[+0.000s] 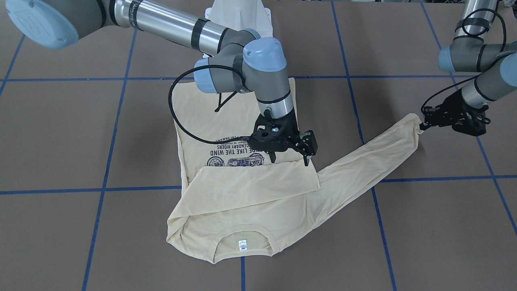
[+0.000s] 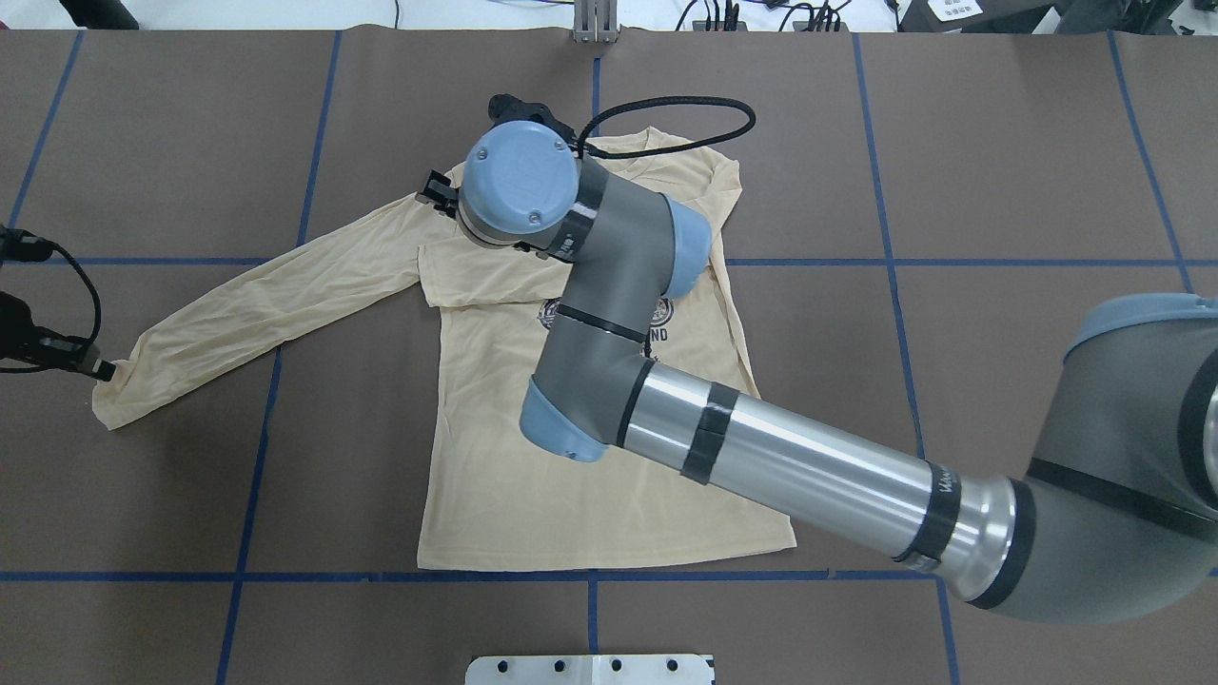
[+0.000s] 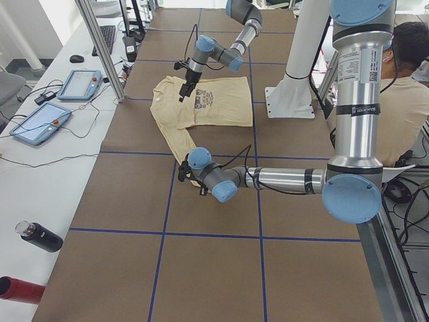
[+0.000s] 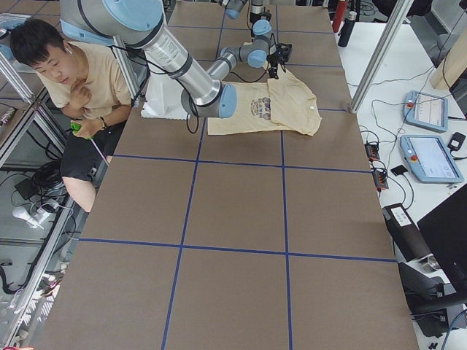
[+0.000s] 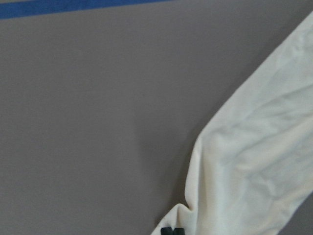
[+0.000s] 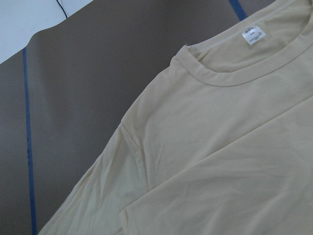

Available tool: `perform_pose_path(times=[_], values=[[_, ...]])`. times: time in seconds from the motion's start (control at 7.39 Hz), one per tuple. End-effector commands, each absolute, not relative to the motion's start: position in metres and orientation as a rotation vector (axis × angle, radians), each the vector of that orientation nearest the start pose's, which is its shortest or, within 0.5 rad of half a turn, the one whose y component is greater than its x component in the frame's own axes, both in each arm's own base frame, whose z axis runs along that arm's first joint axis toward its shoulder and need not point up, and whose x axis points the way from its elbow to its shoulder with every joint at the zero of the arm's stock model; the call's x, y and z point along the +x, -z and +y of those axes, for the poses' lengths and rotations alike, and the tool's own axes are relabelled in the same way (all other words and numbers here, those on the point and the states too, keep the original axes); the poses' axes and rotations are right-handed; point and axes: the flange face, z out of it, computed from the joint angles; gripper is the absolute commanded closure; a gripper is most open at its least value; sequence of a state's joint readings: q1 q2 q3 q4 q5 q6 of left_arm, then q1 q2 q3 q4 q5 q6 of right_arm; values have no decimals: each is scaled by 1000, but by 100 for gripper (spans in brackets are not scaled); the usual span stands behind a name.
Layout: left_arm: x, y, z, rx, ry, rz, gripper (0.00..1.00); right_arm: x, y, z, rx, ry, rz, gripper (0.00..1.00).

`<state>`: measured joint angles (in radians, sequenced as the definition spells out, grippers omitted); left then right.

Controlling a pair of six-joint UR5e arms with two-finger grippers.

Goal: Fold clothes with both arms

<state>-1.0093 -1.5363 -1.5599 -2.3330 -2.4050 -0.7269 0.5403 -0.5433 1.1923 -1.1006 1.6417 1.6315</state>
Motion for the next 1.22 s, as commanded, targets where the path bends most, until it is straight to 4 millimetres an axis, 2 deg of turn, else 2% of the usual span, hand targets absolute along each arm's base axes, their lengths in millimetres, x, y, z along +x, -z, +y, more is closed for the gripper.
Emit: perform_pose_path(times=[0.0,0.14,0.27,0.41,0.54,0.68,0.81,0.95,1.08], values=[[235,-477,-477,34,-30,1182,100,-528,-185,-522,168,-447,-1139,0],[260,-408,-509,11,52,1243,100,-473,-224,-527,149,-384,-1133,0],[306,-328,-524,-64,122,1289,100,-414,-274,-534,121,-357,-1107,0],[359,-257,-524,-119,189,1307,100,-367,-313,-542,132,-309,-1074,0],[400,-193,-524,-109,265,1343,100,-330,-357,-550,148,-274,-1020,0],[441,-146,-523,-126,320,1370,100,-303,-391,-553,176,-227,-972,0],[487,-104,-521,-104,354,1383,100,-282,-410,-555,179,-216,-951,0],[528,-67,-507,-92,376,1398,100,-274,-418,-556,172,-227,-946,0],[568,-42,-488,-52,389,1403,100,-274,-419,-556,171,-228,-944,0]])
